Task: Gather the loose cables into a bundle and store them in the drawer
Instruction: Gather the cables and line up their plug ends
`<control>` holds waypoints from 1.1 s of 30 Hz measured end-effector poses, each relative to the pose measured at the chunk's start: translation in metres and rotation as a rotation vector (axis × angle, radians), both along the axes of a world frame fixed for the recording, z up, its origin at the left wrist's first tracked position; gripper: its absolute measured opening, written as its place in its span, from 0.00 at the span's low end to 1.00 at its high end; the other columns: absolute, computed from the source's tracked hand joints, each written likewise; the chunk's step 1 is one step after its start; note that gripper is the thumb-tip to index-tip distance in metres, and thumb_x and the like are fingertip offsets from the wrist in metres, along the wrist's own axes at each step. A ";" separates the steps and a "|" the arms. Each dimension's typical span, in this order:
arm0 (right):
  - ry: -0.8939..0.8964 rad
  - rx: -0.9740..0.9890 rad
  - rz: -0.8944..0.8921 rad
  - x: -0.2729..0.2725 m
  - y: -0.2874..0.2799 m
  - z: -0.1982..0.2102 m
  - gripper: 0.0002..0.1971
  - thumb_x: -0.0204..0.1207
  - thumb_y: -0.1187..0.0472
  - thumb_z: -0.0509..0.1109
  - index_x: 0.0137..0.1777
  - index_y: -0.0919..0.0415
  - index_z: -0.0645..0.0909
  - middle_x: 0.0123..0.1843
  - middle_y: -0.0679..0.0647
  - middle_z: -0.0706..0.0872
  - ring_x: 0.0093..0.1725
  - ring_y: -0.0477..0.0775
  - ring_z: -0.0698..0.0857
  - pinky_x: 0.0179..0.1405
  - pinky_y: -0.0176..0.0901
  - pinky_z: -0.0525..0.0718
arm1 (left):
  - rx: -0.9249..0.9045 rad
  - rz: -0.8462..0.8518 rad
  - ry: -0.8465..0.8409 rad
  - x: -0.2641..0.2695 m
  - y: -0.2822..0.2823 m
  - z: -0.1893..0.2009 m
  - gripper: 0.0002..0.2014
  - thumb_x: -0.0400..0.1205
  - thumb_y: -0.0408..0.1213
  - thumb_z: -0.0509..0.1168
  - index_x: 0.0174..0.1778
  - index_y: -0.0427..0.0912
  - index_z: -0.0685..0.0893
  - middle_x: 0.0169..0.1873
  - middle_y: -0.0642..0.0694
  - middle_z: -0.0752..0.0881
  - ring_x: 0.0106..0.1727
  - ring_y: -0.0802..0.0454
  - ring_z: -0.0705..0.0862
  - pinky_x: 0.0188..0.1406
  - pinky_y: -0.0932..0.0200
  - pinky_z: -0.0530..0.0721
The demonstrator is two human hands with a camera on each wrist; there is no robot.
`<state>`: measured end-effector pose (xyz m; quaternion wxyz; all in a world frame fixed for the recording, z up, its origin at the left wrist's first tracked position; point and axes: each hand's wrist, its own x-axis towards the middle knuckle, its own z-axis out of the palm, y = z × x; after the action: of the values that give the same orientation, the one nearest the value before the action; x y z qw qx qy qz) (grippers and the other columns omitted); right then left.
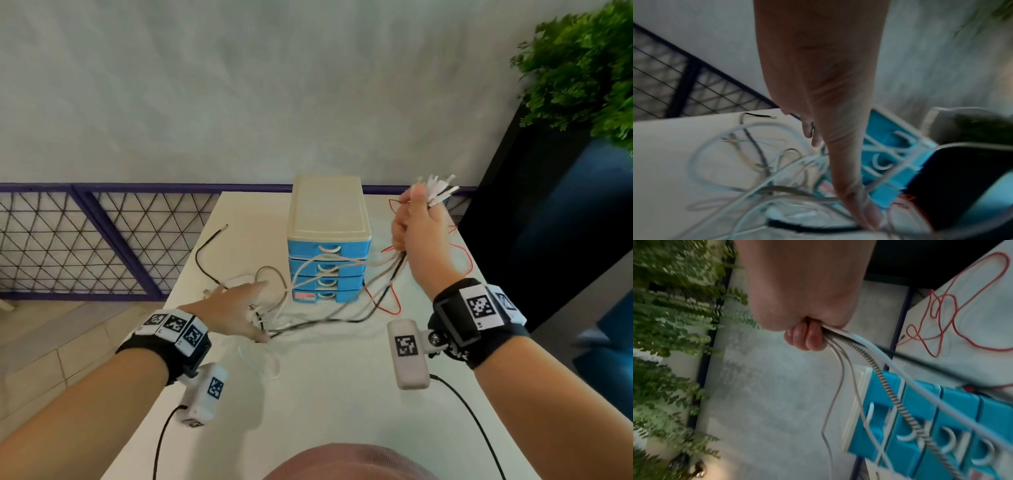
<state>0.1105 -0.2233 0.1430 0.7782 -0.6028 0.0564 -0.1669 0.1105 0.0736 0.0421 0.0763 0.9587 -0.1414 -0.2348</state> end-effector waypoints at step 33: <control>0.071 0.353 0.280 -0.003 0.046 0.000 0.16 0.88 0.48 0.51 0.42 0.55 0.70 0.23 0.45 0.63 0.18 0.42 0.58 0.13 0.30 0.55 | -0.906 -0.109 0.180 -0.024 -0.128 0.052 0.14 0.84 0.47 0.60 0.46 0.38 0.75 0.27 0.50 0.77 0.24 0.55 0.78 0.33 0.60 0.78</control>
<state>0.1071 -0.1775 0.1431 0.8847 -0.4648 0.0279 -0.0233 0.0865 -0.0544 0.0938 0.4868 0.7959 -0.2727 -0.2351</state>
